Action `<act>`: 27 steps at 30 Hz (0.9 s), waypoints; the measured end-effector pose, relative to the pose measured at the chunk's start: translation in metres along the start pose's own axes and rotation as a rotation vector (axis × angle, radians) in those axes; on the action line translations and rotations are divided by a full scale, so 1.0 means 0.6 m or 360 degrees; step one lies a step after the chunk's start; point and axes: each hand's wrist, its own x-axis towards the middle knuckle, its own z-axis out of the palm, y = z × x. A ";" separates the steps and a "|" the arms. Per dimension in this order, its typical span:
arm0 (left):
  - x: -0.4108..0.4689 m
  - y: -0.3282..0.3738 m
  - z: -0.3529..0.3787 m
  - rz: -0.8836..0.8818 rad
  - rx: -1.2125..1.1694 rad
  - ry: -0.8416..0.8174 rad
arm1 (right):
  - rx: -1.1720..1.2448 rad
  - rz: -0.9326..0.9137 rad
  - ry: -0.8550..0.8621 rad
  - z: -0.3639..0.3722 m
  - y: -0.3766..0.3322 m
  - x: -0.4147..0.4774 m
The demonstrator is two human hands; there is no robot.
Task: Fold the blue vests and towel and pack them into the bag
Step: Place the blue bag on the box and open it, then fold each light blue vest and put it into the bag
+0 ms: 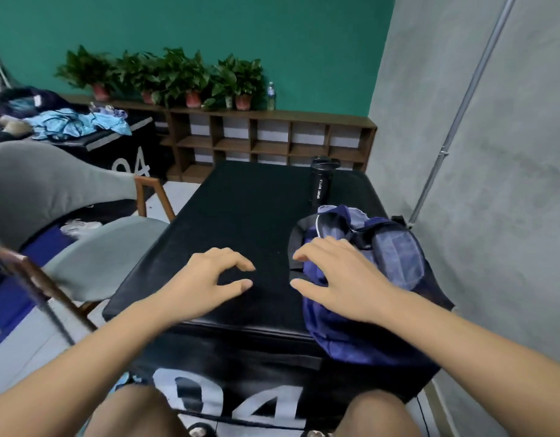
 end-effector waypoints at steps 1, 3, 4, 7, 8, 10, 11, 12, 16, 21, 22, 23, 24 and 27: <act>-0.028 -0.019 -0.013 -0.0073 -0.0009 0.0017 | 0.0050 -0.0031 -0.0013 0.018 -0.024 0.020; -0.088 -0.059 -0.040 -0.0217 -0.0034 0.0071 | 0.0152 -0.0090 -0.0044 0.055 -0.074 0.060; -0.119 -0.078 -0.051 -0.0298 -0.0041 0.0102 | 0.0211 -0.0118 -0.0062 0.075 -0.101 0.080; -0.220 -0.137 -0.076 -0.0560 -0.0086 0.0203 | 0.0415 -0.0184 -0.0143 0.142 -0.185 0.132; -0.254 -0.158 -0.081 -0.0635 -0.0105 0.0247 | 0.0477 -0.0205 -0.0175 0.166 -0.214 0.147; -0.321 -0.200 -0.085 -0.0811 -0.0141 0.0308 | 0.0610 -0.0240 -0.0260 0.220 -0.270 0.176; -0.354 -0.223 -0.085 -0.0907 -0.0167 0.0321 | 0.0669 -0.0260 -0.0301 0.250 -0.298 0.189; -0.385 -0.245 -0.083 -0.0997 -0.0202 0.0326 | 0.0717 -0.0279 -0.0337 0.281 -0.325 0.200; -0.501 -0.343 -0.061 -0.1345 -0.0272 0.0371 | 0.0922 -0.0249 -0.0575 0.424 -0.417 0.238; -0.590 -0.457 -0.009 -0.1625 -0.0313 0.0268 | 0.1095 -0.0063 -0.0890 0.603 -0.469 0.263; -0.604 -0.483 0.006 -0.1658 -0.0298 0.0212 | 0.1089 -0.0025 -0.0948 0.642 -0.475 0.266; -0.616 -0.511 0.019 -0.1692 -0.0279 0.0146 | 0.1080 0.0009 -0.1002 0.681 -0.480 0.267; -0.624 -0.539 0.032 -0.1724 -0.0262 0.0084 | 0.1075 0.0047 -0.1053 0.718 -0.484 0.268; -0.635 -0.618 0.063 -0.1789 -0.0148 -0.0108 | 0.1068 0.0191 -0.1237 0.817 -0.488 0.263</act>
